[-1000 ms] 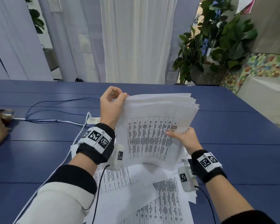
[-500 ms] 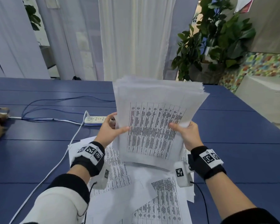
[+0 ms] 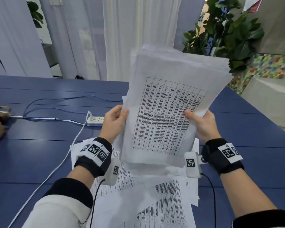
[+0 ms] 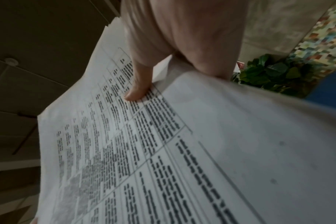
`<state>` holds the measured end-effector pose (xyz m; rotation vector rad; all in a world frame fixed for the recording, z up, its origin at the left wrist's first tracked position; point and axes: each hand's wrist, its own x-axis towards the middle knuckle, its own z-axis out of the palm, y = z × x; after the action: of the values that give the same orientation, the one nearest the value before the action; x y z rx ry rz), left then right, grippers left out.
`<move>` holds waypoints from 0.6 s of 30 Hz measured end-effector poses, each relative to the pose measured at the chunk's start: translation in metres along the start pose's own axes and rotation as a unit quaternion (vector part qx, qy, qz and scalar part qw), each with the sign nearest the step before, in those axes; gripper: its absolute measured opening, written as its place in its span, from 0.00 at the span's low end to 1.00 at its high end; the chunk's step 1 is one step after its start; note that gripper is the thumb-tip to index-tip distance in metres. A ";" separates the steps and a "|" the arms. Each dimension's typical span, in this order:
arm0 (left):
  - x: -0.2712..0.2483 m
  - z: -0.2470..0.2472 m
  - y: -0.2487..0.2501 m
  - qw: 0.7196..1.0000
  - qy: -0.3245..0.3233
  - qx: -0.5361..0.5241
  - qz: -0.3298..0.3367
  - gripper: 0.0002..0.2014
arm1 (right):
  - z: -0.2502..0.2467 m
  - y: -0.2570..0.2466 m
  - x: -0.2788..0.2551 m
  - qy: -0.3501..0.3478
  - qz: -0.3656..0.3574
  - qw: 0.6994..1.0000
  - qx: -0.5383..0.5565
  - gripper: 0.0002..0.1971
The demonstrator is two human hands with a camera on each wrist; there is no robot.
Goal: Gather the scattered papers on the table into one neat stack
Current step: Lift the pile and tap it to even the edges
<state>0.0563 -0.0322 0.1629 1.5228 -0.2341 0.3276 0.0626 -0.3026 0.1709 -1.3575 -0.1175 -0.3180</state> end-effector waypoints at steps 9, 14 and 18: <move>0.004 0.000 0.000 0.995 0.078 0.043 0.041 0.13 | -0.022 0.023 -0.008 0.001 0.050 0.998 0.026 0.39; 0.005 0.006 0.002 0.996 0.044 0.062 0.044 0.07 | -0.025 0.025 -0.007 -0.001 0.058 0.998 0.032 0.39; -0.001 0.010 -0.003 0.997 0.054 0.058 0.022 0.08 | -0.026 0.027 -0.009 -0.002 0.061 0.998 0.031 0.40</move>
<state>0.0574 -0.0425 0.1602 1.6103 -0.1649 0.4635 0.0595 -0.3213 0.1376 -1.2969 -0.0465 -0.2078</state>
